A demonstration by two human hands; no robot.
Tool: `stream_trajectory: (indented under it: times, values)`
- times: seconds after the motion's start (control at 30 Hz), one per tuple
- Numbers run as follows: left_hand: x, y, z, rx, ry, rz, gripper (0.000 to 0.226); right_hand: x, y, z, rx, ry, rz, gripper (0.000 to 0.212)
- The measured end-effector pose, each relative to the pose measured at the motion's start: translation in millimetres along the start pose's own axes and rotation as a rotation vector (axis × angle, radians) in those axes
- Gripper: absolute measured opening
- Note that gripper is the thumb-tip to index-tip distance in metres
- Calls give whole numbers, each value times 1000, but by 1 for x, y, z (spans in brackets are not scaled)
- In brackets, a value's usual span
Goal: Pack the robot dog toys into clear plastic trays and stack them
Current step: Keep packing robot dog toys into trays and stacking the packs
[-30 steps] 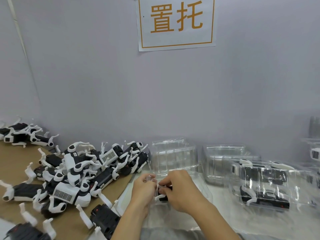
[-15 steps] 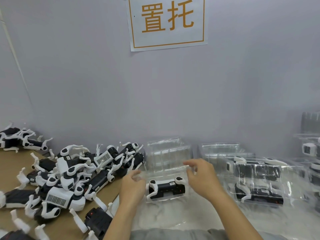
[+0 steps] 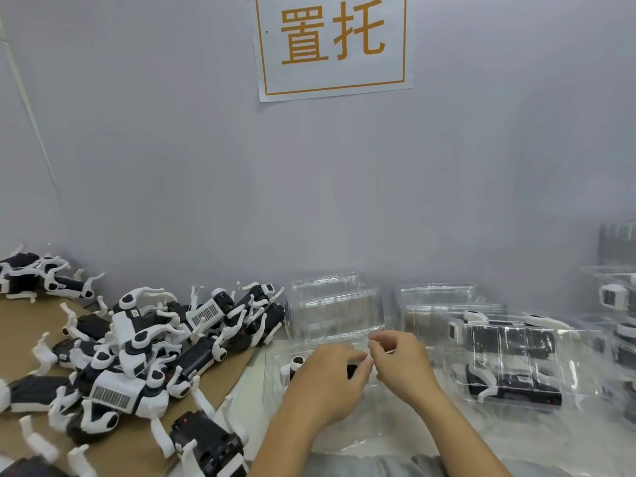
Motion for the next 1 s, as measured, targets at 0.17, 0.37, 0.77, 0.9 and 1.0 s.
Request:
stream_trajectory:
  times: [0.17,0.37,0.77,0.9,1.0]
  values:
    - [-6,7,-9,9,-12,-45,34,2,1,-5,39,-55,-1,23]
    - [-8,7,-15,-6,-67,-18,28,2,5,-7,56,-86,-22,28]
    - [-6,-1,-11,8,-29,27,25,1,3,-1,11,-62,36,17]
    - [-1,-8,-24,119,-65,30,40,-1,4,2,1,-60,48,18]
    - [5,-24,-33,78,-114,103,37,-2,5,1,17,-66,49,21]
Point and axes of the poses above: each hand's wrist, its own x-axis away from the middle knuckle, its own y-axis out of the palm, z = x × y, the point moved 10 cm from there along -x, towards the middle knuckle, and after that the axes turned 13 degrees about -z, right-handed, at the moved point
